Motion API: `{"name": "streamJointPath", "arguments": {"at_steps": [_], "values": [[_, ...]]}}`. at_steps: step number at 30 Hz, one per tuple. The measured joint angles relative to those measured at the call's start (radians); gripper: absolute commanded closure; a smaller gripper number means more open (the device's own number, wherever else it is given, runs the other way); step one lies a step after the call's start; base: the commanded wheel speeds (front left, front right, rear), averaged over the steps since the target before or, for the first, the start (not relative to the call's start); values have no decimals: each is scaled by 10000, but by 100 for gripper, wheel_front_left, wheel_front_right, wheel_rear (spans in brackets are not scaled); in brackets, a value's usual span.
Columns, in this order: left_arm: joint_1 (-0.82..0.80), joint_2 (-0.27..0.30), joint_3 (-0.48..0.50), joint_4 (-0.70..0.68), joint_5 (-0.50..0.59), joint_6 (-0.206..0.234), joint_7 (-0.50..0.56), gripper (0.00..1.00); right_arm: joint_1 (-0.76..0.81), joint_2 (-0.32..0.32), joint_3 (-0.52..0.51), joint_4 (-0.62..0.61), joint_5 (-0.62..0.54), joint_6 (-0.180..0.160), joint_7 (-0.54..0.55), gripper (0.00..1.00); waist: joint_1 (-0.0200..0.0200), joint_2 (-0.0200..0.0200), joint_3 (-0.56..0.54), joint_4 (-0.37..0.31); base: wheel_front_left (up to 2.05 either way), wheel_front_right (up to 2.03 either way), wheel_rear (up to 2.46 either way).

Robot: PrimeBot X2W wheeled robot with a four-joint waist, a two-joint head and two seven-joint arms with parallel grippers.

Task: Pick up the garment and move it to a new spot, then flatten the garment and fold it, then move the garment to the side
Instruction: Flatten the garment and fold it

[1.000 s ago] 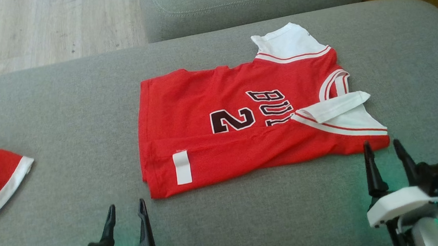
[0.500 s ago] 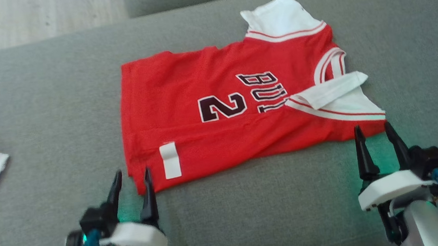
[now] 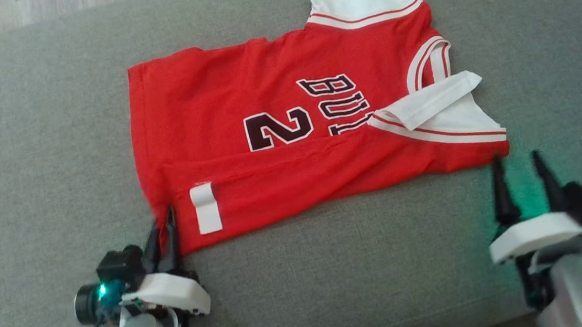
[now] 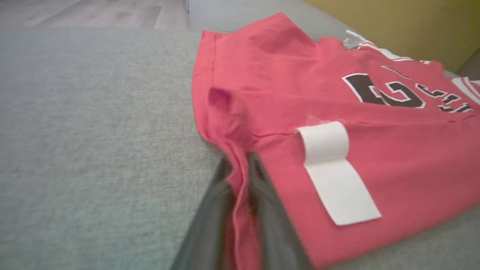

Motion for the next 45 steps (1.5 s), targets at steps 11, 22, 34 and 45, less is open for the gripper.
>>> {"name": "streamJointPath", "arguments": {"at_steps": [11, 22, 34, 45], "values": [[-245, 25, -644, -100, -238, -232, -77, 100, -1484, -4, -1003, 1988, -44, 0, 0, 0, -1, 0, 397, 362, 0, 0, 0], [-210, 15, -993, 46, -926, -303, -58, 100, -2000, -136, -428, 3160, 1139, 0, -40, 100, 0, 0, 37, 677, 0, 0, 0], [1656, -35, -991, -378, -1271, 50, 15, 100, 315, -330, -654, 2140, 1847, 0, 0, 100, -4, 0, -1683, 909, 0, 0, 0], [1078, 4, 75, -1438, -1258, 477, 15, 0, -85, -347, -359, 1060, 1883, 0, 2, 0, -1, 0, -1021, 853, 0, 0, 0]]}}
